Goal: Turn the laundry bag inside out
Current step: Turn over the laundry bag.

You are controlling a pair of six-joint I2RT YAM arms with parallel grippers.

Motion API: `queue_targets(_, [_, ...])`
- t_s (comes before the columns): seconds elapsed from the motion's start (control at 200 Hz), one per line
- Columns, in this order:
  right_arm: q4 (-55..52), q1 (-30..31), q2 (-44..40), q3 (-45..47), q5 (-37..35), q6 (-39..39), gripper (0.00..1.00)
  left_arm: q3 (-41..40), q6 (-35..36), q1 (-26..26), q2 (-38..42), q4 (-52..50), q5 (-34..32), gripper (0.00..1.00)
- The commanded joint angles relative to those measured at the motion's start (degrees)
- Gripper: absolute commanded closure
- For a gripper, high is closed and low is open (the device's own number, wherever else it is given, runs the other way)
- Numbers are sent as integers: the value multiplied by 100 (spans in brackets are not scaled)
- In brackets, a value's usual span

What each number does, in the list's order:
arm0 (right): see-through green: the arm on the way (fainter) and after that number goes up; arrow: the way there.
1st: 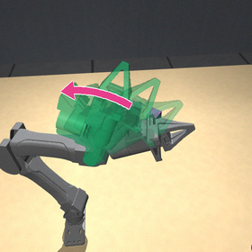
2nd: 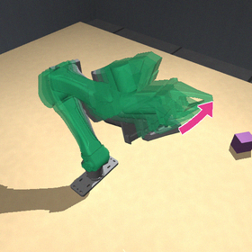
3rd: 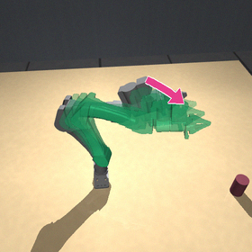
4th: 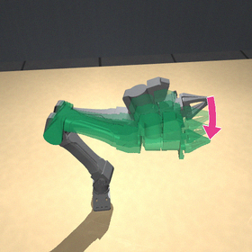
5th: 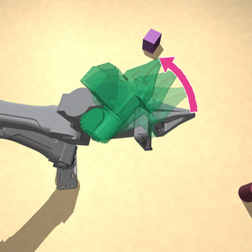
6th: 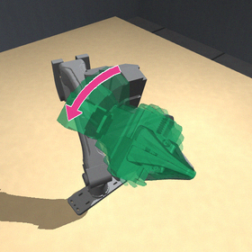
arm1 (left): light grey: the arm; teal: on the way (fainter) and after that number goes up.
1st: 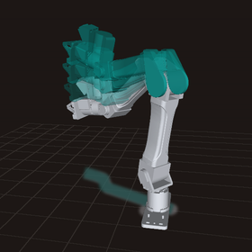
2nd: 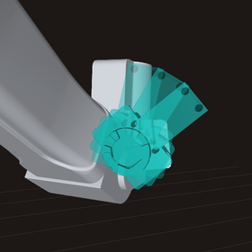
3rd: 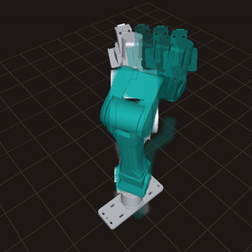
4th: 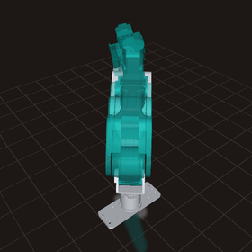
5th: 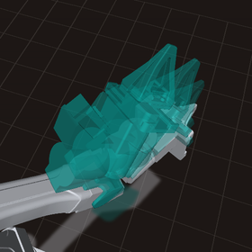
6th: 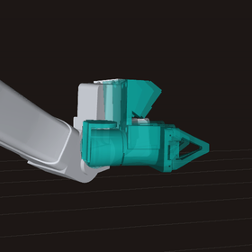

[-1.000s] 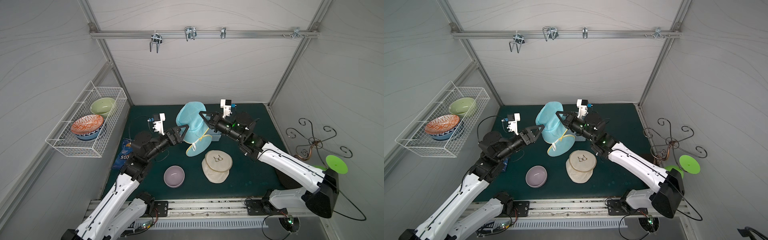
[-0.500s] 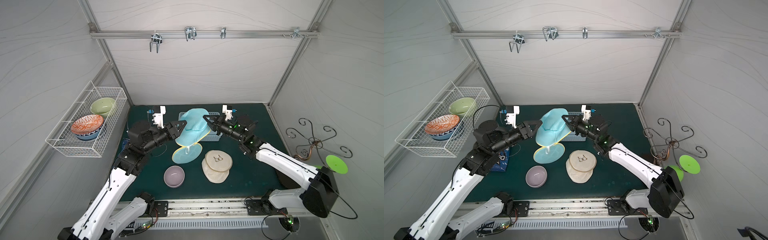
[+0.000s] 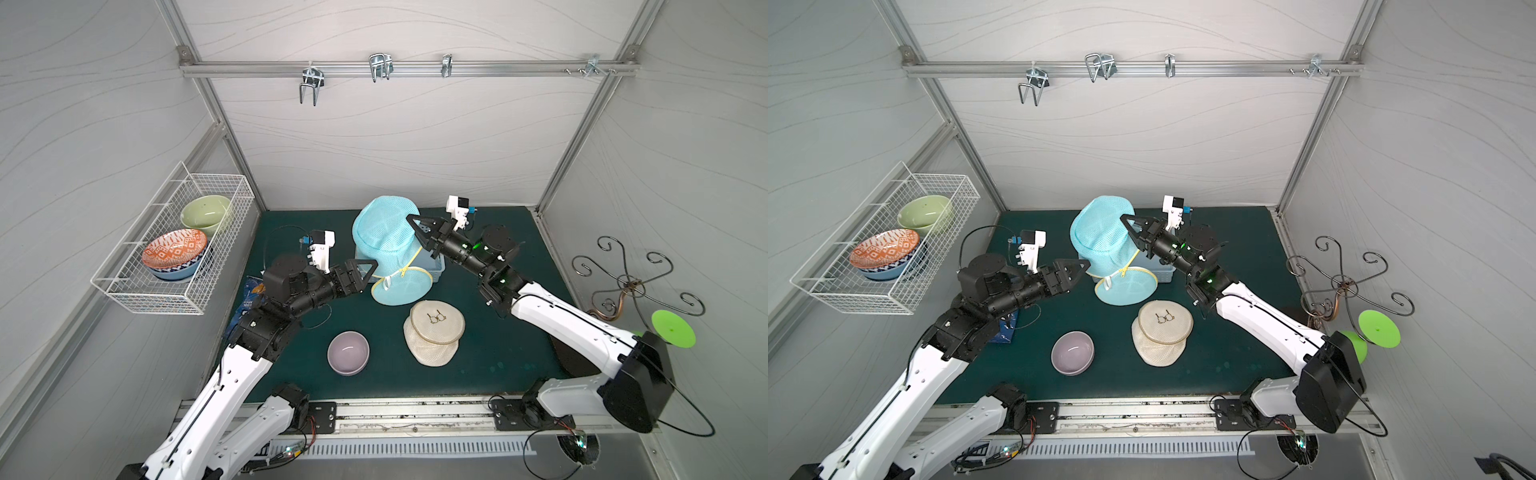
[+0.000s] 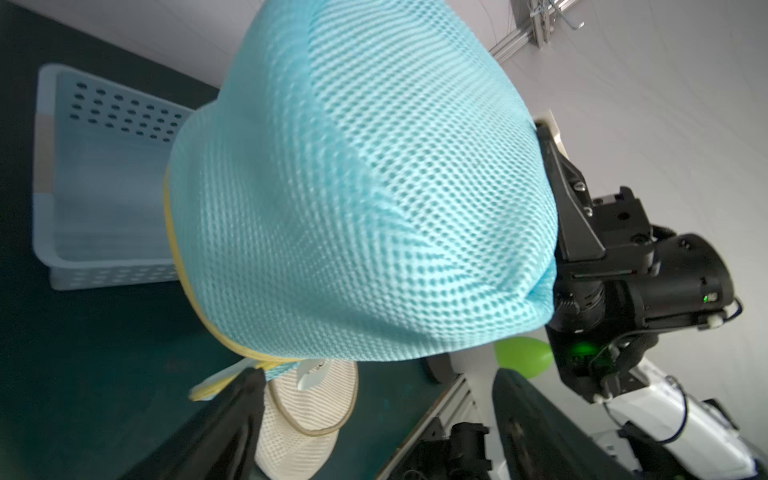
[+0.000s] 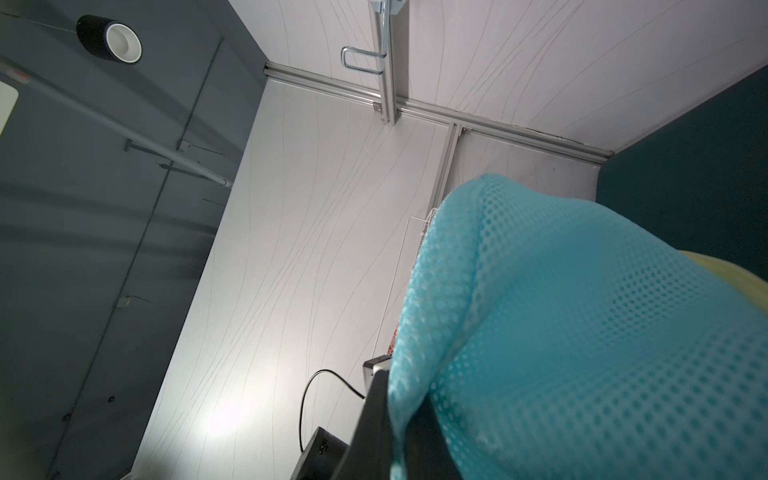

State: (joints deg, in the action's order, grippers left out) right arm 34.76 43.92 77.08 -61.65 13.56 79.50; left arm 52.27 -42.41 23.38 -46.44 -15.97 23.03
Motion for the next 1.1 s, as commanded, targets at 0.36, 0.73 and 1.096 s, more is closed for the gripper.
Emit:
queue_targets(0.36, [962, 552, 519, 140, 317, 478, 100, -75, -466, -33, 283, 1604, -668, 16])
queue_targets(0.73, [-994, 98, 325, -112, 1280, -268, 97, 1085, -111, -264, -211, -435, -557, 100])
queue_targets(1.096, [-3057, -296, -354, 71, 1302, -3421, 38, 1792, -724, -561, -750, -1860, -609, 100])
